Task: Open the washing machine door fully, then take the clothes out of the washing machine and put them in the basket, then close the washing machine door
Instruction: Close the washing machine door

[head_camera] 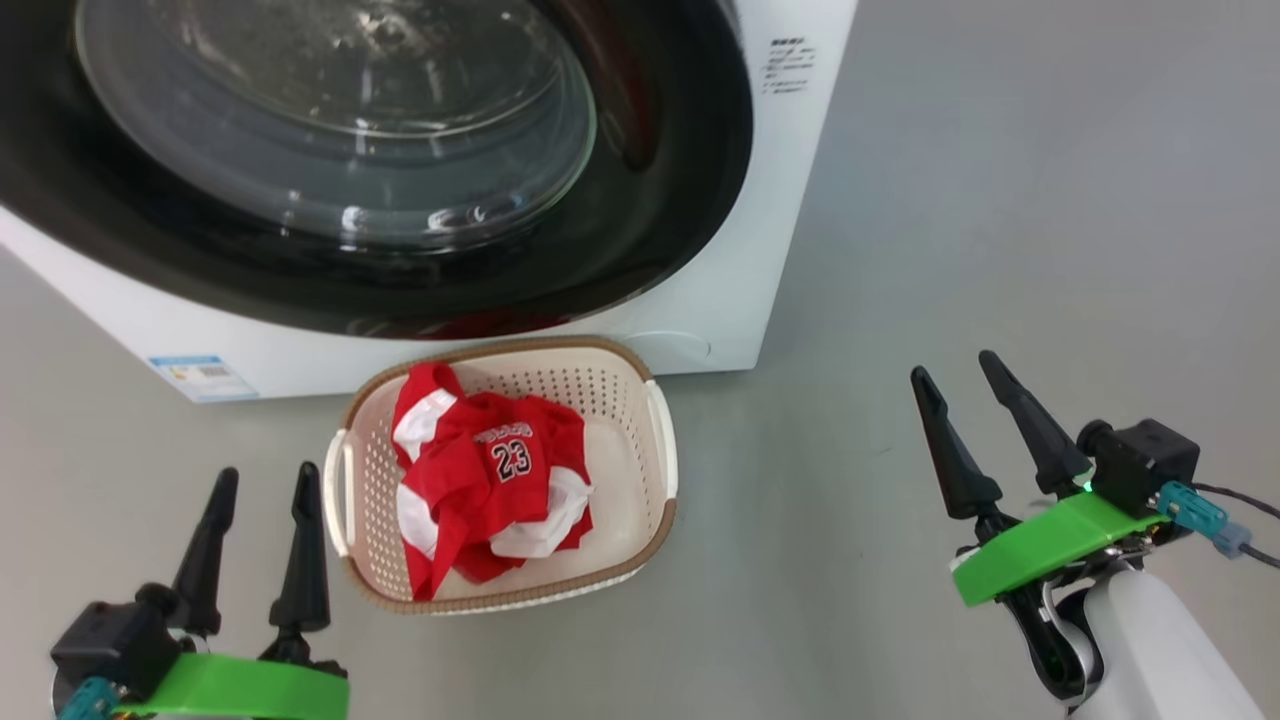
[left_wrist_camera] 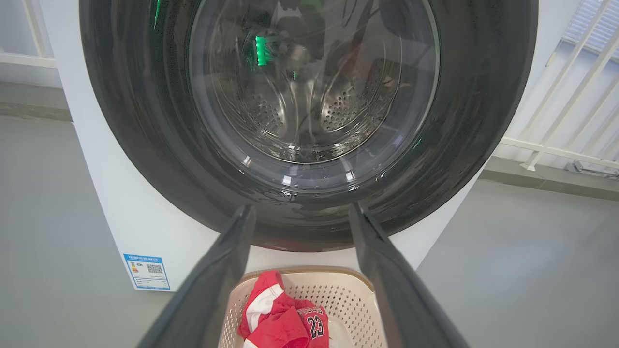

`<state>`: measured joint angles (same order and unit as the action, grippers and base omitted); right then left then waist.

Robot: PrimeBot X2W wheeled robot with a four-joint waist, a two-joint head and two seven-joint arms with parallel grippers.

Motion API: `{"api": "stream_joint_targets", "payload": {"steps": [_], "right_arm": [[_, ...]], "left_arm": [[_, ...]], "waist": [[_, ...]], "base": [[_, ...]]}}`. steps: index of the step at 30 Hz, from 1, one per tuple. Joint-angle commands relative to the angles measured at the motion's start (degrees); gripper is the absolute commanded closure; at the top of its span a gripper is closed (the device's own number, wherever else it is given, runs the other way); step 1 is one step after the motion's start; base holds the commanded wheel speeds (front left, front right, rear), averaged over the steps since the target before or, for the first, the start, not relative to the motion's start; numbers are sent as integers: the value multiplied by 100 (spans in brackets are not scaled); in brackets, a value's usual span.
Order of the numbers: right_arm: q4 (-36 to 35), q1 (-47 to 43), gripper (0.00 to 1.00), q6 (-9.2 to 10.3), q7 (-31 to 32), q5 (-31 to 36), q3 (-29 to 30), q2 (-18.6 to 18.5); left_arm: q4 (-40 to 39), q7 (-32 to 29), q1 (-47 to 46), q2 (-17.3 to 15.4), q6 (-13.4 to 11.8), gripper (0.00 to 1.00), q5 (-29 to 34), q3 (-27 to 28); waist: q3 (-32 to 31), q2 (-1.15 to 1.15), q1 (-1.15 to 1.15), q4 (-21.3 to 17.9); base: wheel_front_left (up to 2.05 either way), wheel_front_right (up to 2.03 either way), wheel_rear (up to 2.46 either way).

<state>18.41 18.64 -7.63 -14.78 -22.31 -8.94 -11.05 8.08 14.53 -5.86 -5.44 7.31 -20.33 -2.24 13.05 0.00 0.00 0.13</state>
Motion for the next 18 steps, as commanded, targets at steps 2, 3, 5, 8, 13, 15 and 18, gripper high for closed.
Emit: {"api": "stream_joint_targets", "payload": {"steps": [2, 3, 5, 8, 13, 15, 18], "right_arm": [[-163, -160, 0, 14, -22, -115, -68, 21], [-173, -202, 0, 14, -22, -117, -58, 20], [-189, -346, 0, 14, -22, -118, -36, 7], [-200, -493, 0, 14, -22, -112, -4, -8], [-228, -697, 0, 14, -22, -114, 88, -7], [-235, -760, 0, 14, -22, -110, 105, -8], [-233, -845, 0, 14, -22, -107, 133, -8]], "left_arm": [[-97, 47, 75, -151, 18, 0, 1, 163], [-96, 47, 89, -158, 18, 0, -5, 147], [-75, 47, 152, -185, 18, 0, -10, 127], [-46, 47, 228, -200, 18, 0, -12, 130], [-47, 47, 309, -220, 18, 0, -30, 110], [-58, 47, 340, -229, 18, 0, -28, 113], [-67, 47, 396, -233, 18, 0, -19, 128]], "waist": [[-155, 0, 0, -118], [-185, 0, 0, -130], [-295, 0, 0, -163], [-388, 0, 0, -197], [-480, 0, 0, -244], [-509, 0, 0, -270], [-562, 0, 0, -312]], "base": [[0, 0, 0], [0, 0, 0], [0, 0, 0], [0, 0, 0], [0, 0, 0], [0, 0, 0], [0, 0, 0]]}}
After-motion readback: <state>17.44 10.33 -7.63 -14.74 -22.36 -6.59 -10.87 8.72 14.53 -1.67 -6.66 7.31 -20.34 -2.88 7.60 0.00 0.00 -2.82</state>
